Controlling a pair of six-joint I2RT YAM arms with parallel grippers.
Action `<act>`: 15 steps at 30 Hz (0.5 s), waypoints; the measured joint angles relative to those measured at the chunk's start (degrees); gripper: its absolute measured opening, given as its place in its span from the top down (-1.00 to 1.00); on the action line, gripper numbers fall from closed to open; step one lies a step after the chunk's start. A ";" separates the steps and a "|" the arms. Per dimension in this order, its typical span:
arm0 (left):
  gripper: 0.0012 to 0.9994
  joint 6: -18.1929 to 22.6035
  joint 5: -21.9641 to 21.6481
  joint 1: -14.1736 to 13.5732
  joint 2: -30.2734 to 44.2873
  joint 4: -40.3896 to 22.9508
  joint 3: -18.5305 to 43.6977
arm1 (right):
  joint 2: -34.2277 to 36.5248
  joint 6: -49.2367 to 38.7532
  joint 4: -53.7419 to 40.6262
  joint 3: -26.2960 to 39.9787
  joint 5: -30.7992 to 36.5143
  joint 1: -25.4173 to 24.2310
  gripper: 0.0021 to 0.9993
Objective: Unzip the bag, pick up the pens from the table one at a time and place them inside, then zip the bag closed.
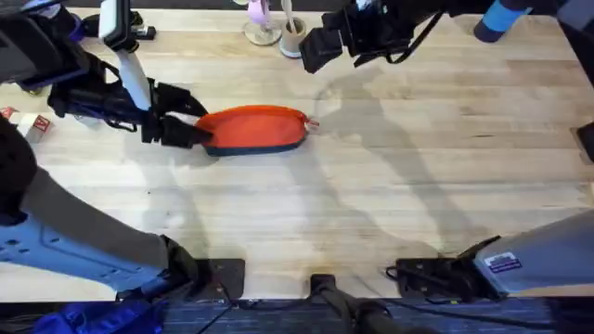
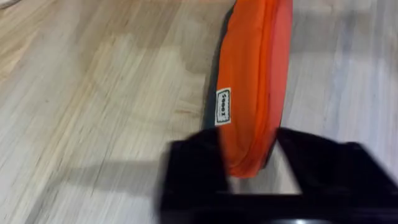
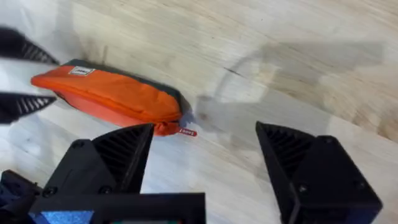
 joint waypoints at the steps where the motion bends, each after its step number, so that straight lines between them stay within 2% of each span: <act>1: -0.23 0.01 0.04 0.02 0.00 0.03 0.00 | 0.00 0.00 -0.03 0.00 -0.09 0.00 -0.99; 2: -0.96 -0.14 0.02 0.11 0.00 -0.12 0.01 | 0.00 -0.03 -0.04 0.00 -0.40 0.00 -0.99; 11: -0.99 -0.13 0.00 0.11 0.00 0.04 0.01 | -0.04 -3.55 -0.58 0.00 -0.24 0.00 -0.99; 15: -0.99 -0.13 -0.31 0.15 0.00 -0.77 0.01 | -1.12 -4.47 -1.26 -0.02 2.71 0.00 -0.99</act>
